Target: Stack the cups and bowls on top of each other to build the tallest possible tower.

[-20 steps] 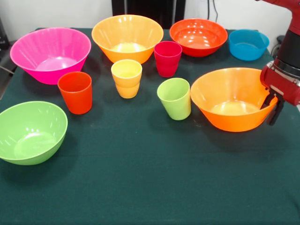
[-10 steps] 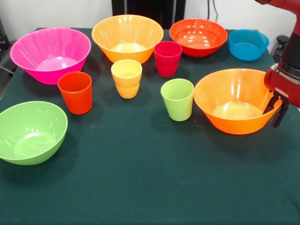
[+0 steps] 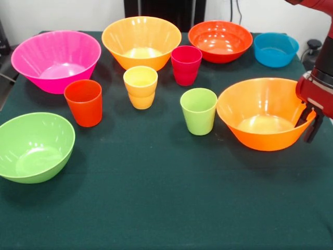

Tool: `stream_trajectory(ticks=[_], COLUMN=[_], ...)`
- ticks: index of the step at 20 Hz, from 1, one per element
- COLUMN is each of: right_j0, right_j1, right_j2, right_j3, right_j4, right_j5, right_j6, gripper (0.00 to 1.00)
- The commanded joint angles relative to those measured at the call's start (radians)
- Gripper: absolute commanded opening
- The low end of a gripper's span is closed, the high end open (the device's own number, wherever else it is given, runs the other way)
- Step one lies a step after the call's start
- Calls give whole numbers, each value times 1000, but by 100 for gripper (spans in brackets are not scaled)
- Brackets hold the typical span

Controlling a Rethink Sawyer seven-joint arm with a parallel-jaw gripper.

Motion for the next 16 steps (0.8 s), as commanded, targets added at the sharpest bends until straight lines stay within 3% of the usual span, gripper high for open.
stream_trajectory(ticks=[1,9,16], right_j0=[-27,-26,2], right_j1=[41,28,102], right_j2=[226,232,189], right_j3=[-54,-83,-191], right_j4=[33,33,53], right_j5=[-23,19,52], right_j6=[95,107,167], gripper=[0,0,0])
